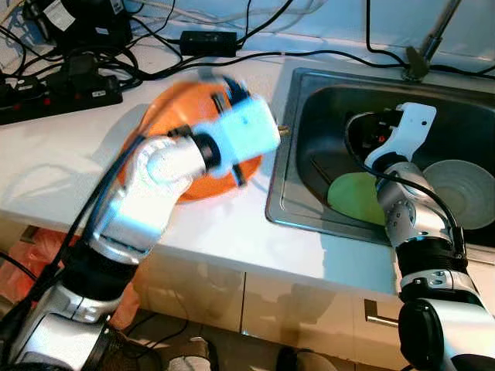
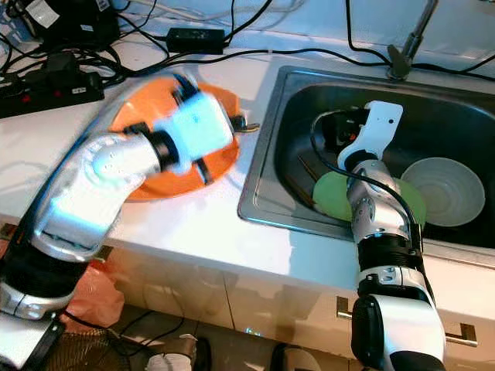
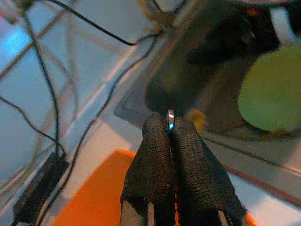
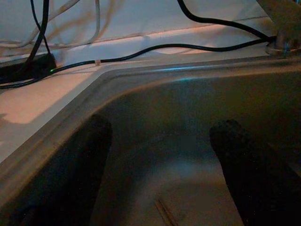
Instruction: Kitchen organization
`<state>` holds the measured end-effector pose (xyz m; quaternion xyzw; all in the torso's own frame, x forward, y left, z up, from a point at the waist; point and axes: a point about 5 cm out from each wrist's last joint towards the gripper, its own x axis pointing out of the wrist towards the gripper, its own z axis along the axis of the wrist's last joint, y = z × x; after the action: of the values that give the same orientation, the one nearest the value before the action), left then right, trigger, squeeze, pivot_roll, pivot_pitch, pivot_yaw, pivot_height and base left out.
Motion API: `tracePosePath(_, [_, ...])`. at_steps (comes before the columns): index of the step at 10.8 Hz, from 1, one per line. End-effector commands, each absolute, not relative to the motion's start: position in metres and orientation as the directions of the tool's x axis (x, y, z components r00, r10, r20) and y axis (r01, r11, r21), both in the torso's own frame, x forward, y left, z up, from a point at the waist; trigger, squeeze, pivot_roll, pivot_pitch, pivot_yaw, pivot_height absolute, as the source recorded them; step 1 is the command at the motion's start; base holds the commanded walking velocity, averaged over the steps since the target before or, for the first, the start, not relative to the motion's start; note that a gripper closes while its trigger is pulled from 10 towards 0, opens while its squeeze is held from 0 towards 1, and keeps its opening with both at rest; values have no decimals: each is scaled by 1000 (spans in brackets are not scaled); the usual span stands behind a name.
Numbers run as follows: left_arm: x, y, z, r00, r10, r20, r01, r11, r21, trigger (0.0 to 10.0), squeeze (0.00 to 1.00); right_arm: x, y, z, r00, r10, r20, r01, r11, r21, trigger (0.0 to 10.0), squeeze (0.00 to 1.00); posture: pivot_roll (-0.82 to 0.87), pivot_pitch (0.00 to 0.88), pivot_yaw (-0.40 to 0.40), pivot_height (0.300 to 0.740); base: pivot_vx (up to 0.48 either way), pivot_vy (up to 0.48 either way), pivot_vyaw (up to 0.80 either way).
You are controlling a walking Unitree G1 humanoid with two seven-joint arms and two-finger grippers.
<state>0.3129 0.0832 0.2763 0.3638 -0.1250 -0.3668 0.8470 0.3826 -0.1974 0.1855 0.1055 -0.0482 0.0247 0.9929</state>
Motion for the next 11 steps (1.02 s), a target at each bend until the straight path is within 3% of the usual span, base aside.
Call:
tracePosePath(1, [314,88,288,712,-702,-3,509,512,692,0,0,384,-199,187,994,27,108,-49,975,215,10000,0,102,125,6,723,0,0,0])
tracePosePath(6, [315,113,313,739,-660,136,477,654,587,0,0,384,-199,188,994,28,109,-51,975,215,10000,0,104,121,2,723,0,0,0])
tracePosePath(7, [316,118,322,752,-633,184,439,690,576,7843,0,385,-199,188,994,30,108,-53,975,215,10000,0,104,120,1,723,0,0,0])
tracePosePath(8, [315,123,331,751,-622,223,441,723,531,10000,0,385,-198,187,994,32,105,-54,975,215,10000,0,106,118,0,723,0,0,0])
tracePosePath(11, [315,137,342,762,-591,266,451,778,437,10000,0,386,-197,188,994,38,105,-60,975,215,10000,0,108,120,-3,723,0,0,0])
